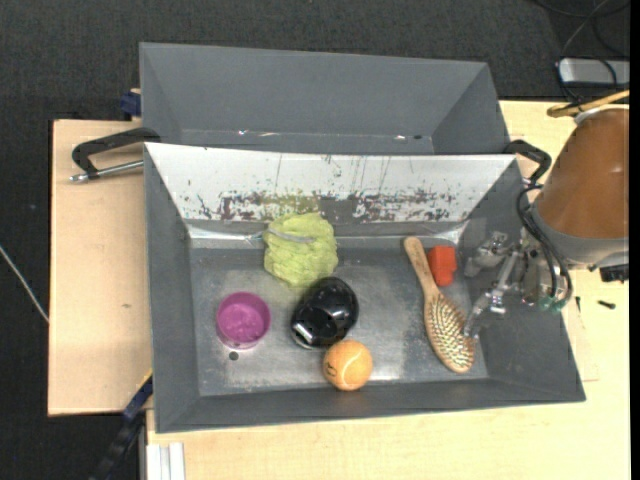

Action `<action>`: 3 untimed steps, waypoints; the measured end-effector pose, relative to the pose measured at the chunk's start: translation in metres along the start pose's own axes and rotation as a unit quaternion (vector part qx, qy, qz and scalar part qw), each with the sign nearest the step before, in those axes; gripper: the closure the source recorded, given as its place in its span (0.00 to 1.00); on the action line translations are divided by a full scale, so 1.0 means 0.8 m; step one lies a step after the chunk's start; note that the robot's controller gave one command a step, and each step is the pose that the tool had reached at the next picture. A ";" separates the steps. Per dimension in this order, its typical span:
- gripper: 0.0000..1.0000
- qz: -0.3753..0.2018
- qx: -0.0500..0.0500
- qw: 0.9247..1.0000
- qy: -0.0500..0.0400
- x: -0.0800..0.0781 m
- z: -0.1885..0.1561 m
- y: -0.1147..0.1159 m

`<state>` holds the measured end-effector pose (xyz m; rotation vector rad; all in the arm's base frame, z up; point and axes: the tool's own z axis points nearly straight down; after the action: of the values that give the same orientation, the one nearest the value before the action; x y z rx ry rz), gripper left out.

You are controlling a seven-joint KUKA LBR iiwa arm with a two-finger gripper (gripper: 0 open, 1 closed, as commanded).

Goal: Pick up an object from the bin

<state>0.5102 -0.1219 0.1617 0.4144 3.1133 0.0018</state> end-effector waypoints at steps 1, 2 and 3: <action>0.00 -0.013 0.000 1.000 0.001 0.002 0.046 0.003; 0.00 0.105 -0.001 0.994 0.000 -0.005 0.093 -0.011; 1.00 0.096 0.001 0.995 -0.007 0.011 0.107 -0.003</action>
Offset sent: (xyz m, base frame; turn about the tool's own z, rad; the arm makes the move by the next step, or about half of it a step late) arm 0.0012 -0.0154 -0.0917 0.2425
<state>0.5010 -0.1216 0.0762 0.7096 3.0454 -0.0028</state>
